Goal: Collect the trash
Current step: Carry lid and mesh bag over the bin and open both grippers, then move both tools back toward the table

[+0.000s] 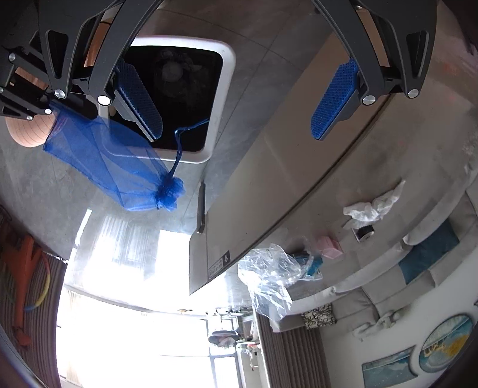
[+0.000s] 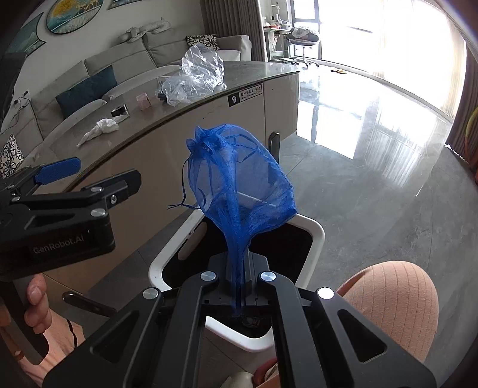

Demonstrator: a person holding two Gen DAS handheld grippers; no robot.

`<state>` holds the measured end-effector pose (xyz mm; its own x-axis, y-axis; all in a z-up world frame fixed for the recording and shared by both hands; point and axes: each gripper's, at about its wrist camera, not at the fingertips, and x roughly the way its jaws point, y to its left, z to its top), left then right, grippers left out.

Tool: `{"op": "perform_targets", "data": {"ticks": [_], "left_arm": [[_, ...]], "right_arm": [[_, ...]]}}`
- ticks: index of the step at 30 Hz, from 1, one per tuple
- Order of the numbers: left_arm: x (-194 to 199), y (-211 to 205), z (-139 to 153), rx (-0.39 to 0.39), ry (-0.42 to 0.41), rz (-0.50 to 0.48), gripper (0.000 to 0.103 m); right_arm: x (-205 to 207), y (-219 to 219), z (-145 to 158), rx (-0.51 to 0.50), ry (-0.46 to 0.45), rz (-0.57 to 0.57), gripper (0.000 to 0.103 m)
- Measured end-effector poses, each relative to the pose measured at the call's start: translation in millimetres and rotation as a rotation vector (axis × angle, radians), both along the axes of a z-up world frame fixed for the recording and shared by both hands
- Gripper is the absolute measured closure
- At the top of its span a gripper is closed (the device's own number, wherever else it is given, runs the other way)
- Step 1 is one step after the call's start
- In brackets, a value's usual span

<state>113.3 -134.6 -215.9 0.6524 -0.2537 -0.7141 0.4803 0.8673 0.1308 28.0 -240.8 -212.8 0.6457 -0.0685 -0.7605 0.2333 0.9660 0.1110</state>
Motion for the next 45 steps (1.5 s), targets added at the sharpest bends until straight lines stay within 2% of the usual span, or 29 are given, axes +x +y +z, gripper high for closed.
{"op": "perform_targets", "data": {"ticks": [3, 4, 5, 6, 7, 10, 20, 27, 32, 35, 40, 45], "left_arm": [[2.6, 3.8, 4.1, -0.017, 0.003, 0.016, 0.005], [3.8, 6.1, 5.4, -0.021, 0.004, 0.021, 0.005], [4.4, 7.8, 5.6, -0.027, 0.007, 0.024, 0.005], [4.3, 9.3, 6.1, -0.031, 0.01, 0.027, 0.005], [4.9, 10.5, 6.5, -0.033, 0.012, 0.031, 0.005], [5.8, 15.2, 7.3, -0.041, 0.008, 0.039, 0.005], [7.6, 22.1, 15.9, -0.057, -0.002, 0.055, 0.005], [15.8, 35.1, 23.7, -0.076, -0.015, 0.091, 0.005], [34.7, 55.9, 36.9, -0.123, -0.021, 0.147, 0.005], [55.1, 65.3, 48.1, -0.112, -0.057, 0.183, 0.005], [99.6, 71.1, 71.3, -0.114, -0.11, 0.215, 0.005], [145.3, 68.2, 88.2, -0.128, -0.169, 0.255, 0.005]], "right_arm": [[4.9, 4.9, -9.7, 0.021, 0.049, 0.023, 0.097], [7.8, 7.3, -13.7, 0.016, 0.074, 0.027, 0.081], [12.5, 10.3, -18.7, 0.01, 0.114, 0.036, 0.061], [16.9, 12.2, -23.2, 0.009, 0.146, 0.048, 0.013], [17.7, 14.2, -24.1, -0.002, 0.142, 0.047, 0.005], [15.9, 17.6, -18.9, -0.04, 0.116, 0.05, 0.005], [13.4, 15.0, 19.9, -0.07, -0.028, 0.05, 0.005], [29.6, 20.1, 40.1, -0.101, -0.096, 0.089, 0.005], [65.0, 30.2, 59.8, -0.158, -0.155, 0.156, 0.005], [90.9, 38.1, 69.9, -0.201, -0.206, 0.197, 0.005], [143.4, 43.2, 84.3, -0.215, -0.287, 0.237, 0.005], [204.2, 35.0, 84.9, -0.197, -0.317, 0.244, 0.005]]}}
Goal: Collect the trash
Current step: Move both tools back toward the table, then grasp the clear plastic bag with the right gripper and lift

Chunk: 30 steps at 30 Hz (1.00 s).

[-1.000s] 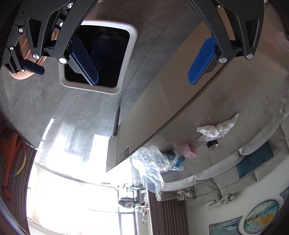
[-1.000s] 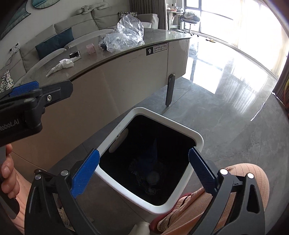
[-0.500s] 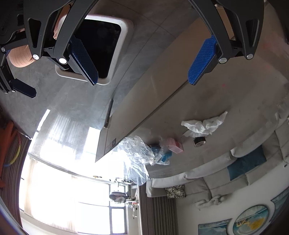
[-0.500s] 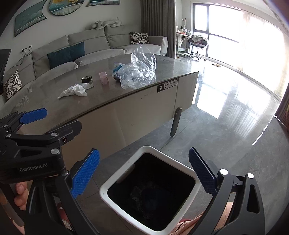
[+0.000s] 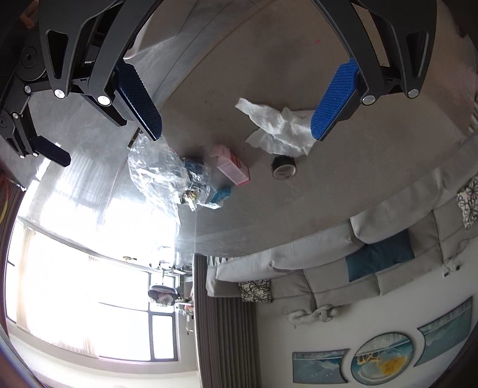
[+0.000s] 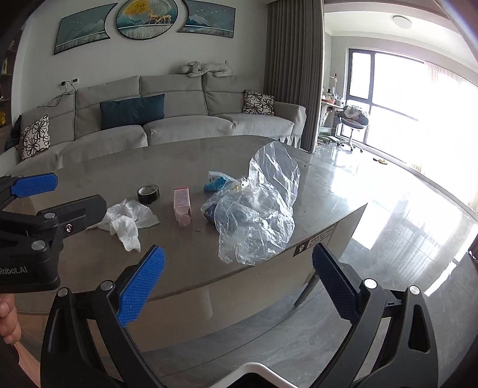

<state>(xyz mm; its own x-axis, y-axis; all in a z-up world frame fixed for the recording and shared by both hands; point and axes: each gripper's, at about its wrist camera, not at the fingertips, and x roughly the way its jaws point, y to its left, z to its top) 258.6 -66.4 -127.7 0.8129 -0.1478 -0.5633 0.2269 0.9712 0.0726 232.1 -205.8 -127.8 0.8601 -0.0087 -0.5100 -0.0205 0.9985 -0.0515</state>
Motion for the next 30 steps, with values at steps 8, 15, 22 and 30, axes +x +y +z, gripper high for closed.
{"op": "perform_targets", "data": {"ticks": [8, 15, 22, 30], "left_arm": [[56.9, -14.6, -17.2, 0.035, 0.031, 0.02, 0.005], [71.9, -26.6, -32.5, 0.057, 0.038, -0.007, 0.005], [84.5, -40.6, -43.0, 0.084, 0.048, -0.027, 0.005], [85.7, -51.9, -40.2, 0.093, 0.034, -0.04, 0.005]], "right_arm": [[99.7, -27.5, -45.5, 0.093, 0.142, -0.036, 0.005], [116.3, -42.3, -69.7, 0.104, 0.158, -0.045, 0.005], [121.9, -51.1, -70.1, 0.102, 0.155, -0.033, 0.012], [112.0, -60.8, -72.2, 0.081, 0.178, -0.026, 0.093]]}}
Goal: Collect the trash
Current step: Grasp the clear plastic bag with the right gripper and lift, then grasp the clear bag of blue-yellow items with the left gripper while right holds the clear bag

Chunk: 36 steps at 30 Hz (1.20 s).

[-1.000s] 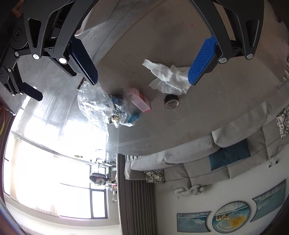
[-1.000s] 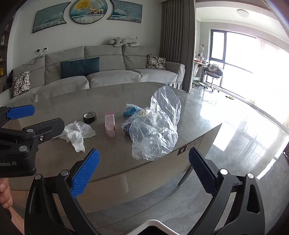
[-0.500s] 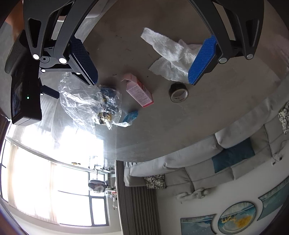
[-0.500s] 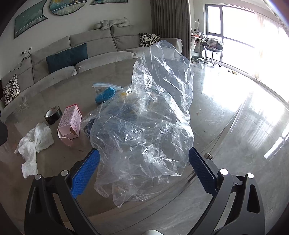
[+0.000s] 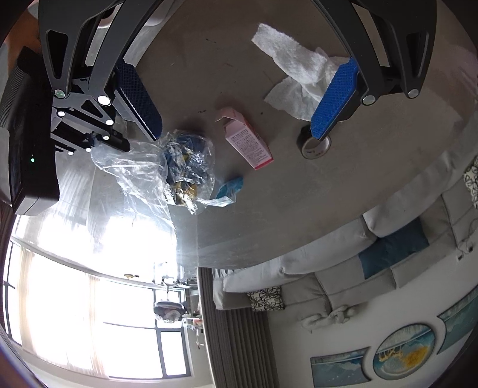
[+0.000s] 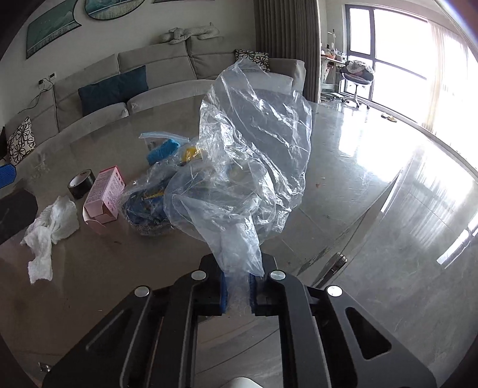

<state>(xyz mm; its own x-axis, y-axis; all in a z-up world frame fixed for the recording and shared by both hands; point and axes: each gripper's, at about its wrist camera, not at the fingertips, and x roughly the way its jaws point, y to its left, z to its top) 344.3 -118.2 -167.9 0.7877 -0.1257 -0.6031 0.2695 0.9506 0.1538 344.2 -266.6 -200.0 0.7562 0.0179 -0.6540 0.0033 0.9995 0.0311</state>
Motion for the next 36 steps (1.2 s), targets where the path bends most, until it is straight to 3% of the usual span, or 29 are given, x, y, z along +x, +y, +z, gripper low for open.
{"op": "perform_targets", "data": {"ticks": [3, 12, 20, 25, 31, 36], "left_arm": [[3.1, -6.8, -0.3, -0.002, 0.0, -0.008, 0.005], [13.7, -47.4, -8.6, -0.013, 0.003, -0.07, 0.005], [39.0, -82.3, -19.3, -0.015, 0.005, -0.103, 0.005], [51.7, -90.6, -32.7, 0.003, 0.025, -0.104, 0.005], [70.4, -85.5, -51.4, -0.004, 0.086, -0.085, 0.005], [95.4, -78.7, -64.9, -0.072, 0.255, -0.103, 0.008]], "right_arm": [[-16.6, -1.1, 14.5, -0.05, -0.047, -0.012, 0.093], [-59.2, -11.9, 55.0, -0.063, -0.178, -0.029, 0.094], [-54.9, -25.8, 59.2, -0.089, -0.186, -0.049, 0.093], [-44.9, -22.3, 43.9, -0.094, -0.151, -0.041, 0.093], [-32.3, -18.1, 35.6, -0.079, -0.13, -0.036, 0.093], [-27.8, -22.4, 33.4, -0.053, -0.124, -0.047, 0.093]]}}
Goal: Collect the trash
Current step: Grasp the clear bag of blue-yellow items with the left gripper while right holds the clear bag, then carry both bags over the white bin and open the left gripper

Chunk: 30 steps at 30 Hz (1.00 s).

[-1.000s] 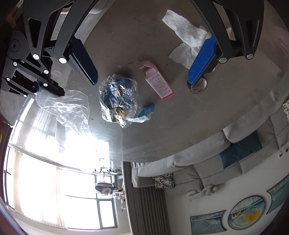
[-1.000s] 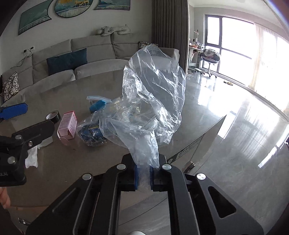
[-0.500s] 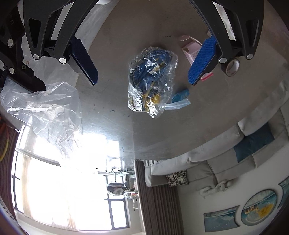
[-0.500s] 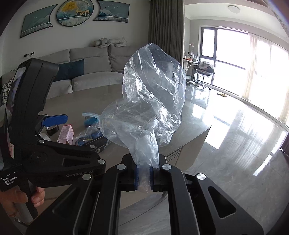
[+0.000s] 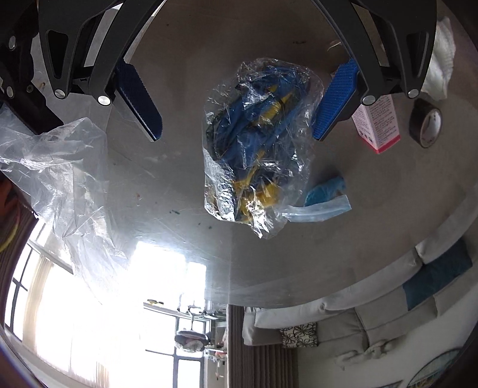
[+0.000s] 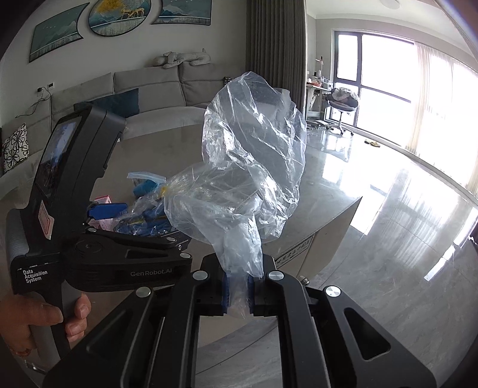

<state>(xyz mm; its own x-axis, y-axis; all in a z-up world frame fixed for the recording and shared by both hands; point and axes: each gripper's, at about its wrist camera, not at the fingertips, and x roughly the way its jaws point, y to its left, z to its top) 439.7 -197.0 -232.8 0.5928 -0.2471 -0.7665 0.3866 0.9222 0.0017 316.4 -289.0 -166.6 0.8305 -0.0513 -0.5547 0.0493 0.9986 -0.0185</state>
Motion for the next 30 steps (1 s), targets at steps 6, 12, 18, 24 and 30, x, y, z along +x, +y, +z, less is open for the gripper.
{"op": "perform_targets", "data": {"ticks": [6, 12, 18, 24, 30], "left_arm": [[0.7, 7.2, -6.5, 0.021, 0.008, 0.027, 0.055], [-19.2, 18.5, 6.8, -0.002, -0.065, 0.061, 0.088], [-63.6, 14.8, 39.1, 0.013, -0.167, 0.005, 0.088], [-101.6, 26.8, 63.9, 0.013, -0.215, 0.003, 0.088], [-151.2, 41.1, 96.6, -0.006, -0.27, 0.017, 0.088]], "right_arm": [[-2.4, -4.3, 2.0, 0.014, 0.001, -0.01, 0.093], [-14.6, -3.6, 11.9, -0.016, -0.032, -0.021, 0.093], [-28.6, -11.9, 23.2, -0.001, -0.063, -0.033, 0.093], [-48.8, -9.8, 39.0, -0.002, -0.104, -0.021, 0.093], [-82.2, -8.4, 58.6, 0.005, -0.152, -0.011, 0.093]]}}
